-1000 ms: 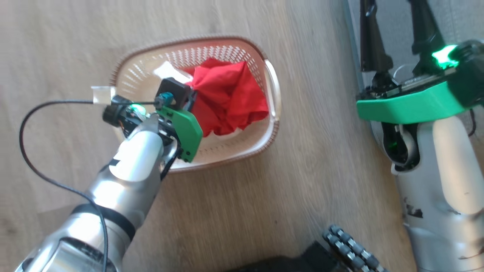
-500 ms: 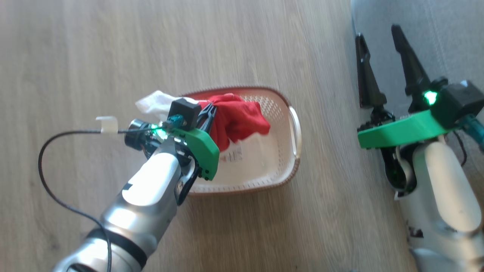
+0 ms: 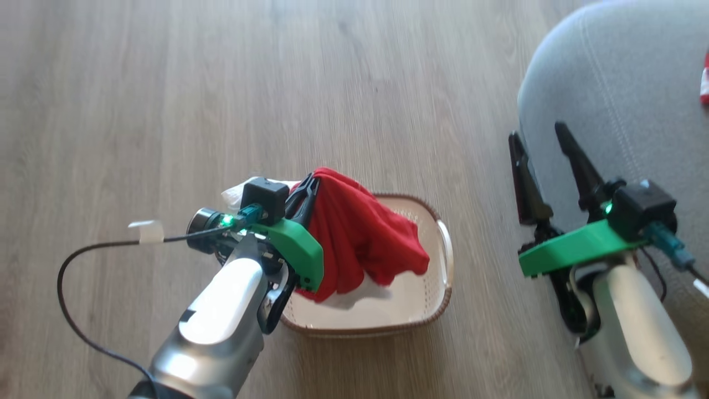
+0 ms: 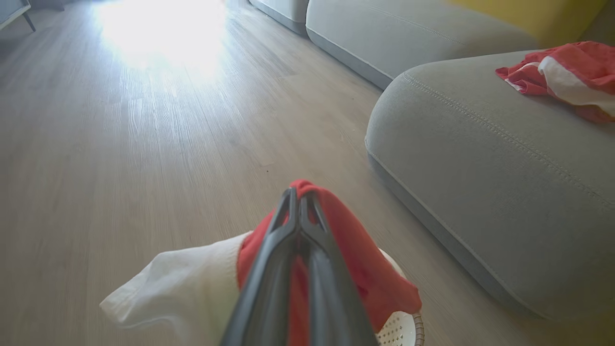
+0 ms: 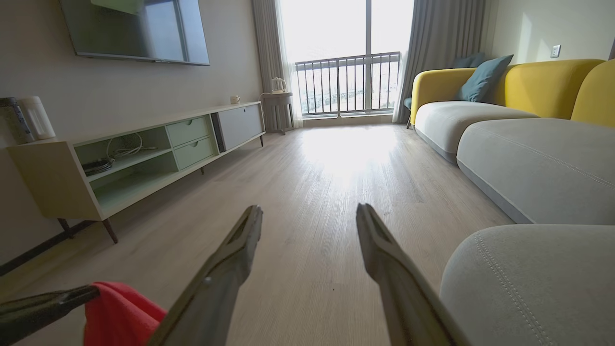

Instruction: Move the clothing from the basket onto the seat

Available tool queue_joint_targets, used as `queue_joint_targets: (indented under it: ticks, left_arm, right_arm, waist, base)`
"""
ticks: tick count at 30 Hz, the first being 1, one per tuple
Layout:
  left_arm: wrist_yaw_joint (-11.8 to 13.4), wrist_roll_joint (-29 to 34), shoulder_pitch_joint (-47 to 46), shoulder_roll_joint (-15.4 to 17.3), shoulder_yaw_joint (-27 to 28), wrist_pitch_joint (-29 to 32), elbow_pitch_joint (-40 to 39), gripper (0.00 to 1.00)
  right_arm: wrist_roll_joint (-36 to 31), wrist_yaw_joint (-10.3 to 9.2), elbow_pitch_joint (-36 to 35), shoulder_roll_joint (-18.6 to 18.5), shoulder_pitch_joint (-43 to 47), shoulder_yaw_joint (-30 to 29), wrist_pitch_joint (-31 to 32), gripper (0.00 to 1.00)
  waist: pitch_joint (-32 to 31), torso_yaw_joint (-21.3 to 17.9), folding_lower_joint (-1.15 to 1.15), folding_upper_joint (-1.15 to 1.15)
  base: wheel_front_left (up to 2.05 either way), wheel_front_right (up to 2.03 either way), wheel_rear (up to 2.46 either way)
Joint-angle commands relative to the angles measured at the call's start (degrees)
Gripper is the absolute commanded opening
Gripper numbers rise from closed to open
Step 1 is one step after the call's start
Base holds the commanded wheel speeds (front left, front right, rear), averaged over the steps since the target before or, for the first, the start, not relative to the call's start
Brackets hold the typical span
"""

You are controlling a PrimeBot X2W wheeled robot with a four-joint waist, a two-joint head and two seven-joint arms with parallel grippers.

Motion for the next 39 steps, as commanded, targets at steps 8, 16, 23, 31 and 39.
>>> queue_joint_targets:
  ticks: [8,16,23,31,39]
  left_arm:
    - [-0.6,2.9,1.8,0.6,6.2,-0.8,-7.2,0.00]
    - [-1.1,4.7,3.7,0.6,8.3,-0.8,-12.1,0.00]
    - [-1.2,5.4,4.1,0.6,9.1,-0.8,-14.4,0.00]
    - [-1.5,6.0,3.0,0.6,9.2,-0.8,-17.8,0.00]
    - [-2.4,7.2,-2.5,0.6,7.2,-0.8,-23.9,0.00]
  right_arm:
    - [0.2,-0.01,-0.8,0.4,2.3,0.9,-0.4,1.00]
    - [0.0,-0.01,-0.3,0.8,4.2,0.6,-0.4,1.00]
    - [0.0,-0.01,-0.1,1.1,4.6,0.5,-0.4,1.00]
    - [0.0,-0.01,0.1,1.1,4.5,0.4,-0.4,1.00]
    - [0.2,-0.01,-0.4,0.9,3.7,2.0,-0.4,1.00]
  waist:
    - [-5.2,0.8,0.01,-0.01]
    - [-6.8,0.8,0.01,-0.01]
    - [-6.5,0.8,0.01,-0.01]
    - [-6.2,1.0,0.01,-0.01]
    - [-5.0,1.6,0.01,-0.01]
  base:
    - [0.00,0.00,0.00]
    - [0.00,0.00,0.00]
    - [0.00,0.00,0.00]
    - [0.00,0.00,0.00]
    - [0.00,0.00,0.00]
